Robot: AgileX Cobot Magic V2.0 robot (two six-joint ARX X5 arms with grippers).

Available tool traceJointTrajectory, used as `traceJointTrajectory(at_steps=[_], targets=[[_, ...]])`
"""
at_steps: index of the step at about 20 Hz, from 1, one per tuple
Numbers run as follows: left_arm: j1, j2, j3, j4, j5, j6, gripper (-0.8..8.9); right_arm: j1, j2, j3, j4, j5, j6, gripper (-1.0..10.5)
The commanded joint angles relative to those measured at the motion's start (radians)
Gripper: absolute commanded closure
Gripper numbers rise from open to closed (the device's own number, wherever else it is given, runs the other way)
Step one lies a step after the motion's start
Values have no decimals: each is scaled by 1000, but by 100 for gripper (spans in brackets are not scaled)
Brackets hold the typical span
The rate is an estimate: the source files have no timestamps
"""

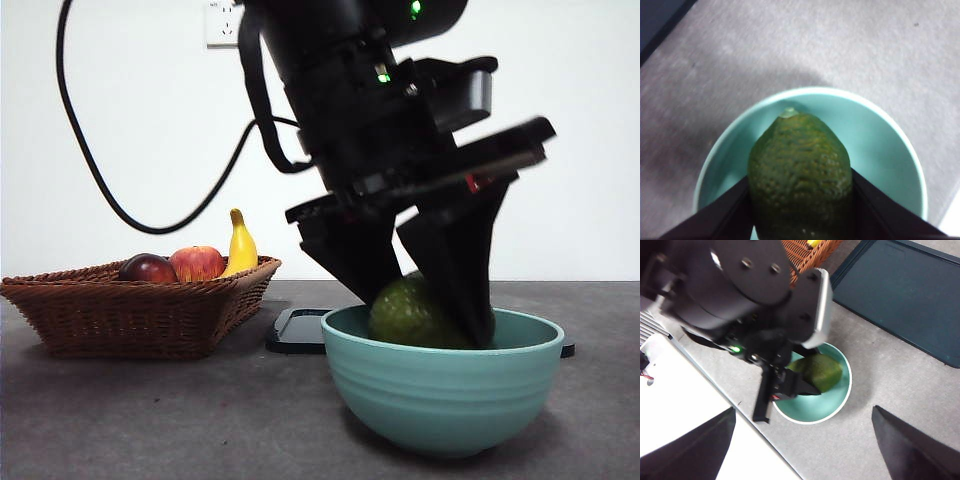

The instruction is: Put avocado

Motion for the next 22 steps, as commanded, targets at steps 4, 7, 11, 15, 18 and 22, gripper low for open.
traceJointTrajectory(at_steps=[4,7,11,15,18,22], targets=[[-19,59,21,17,0,13,637,5,8,19,8,2,2,511],[-22,59,21,23,0,16,626,5,8,19,9,1,2,512],[-29,59,21,12,0,24,547,5,8,19,8,1,2,512],[-29,59,21,-1,0,24,523,5,8,19,7,1,3,512],[-28,59,21,0,0,22,422,5,8,19,7,1,3,512],[-28,59,21,0,0,22,410,5,8,19,7,1,3,512]])
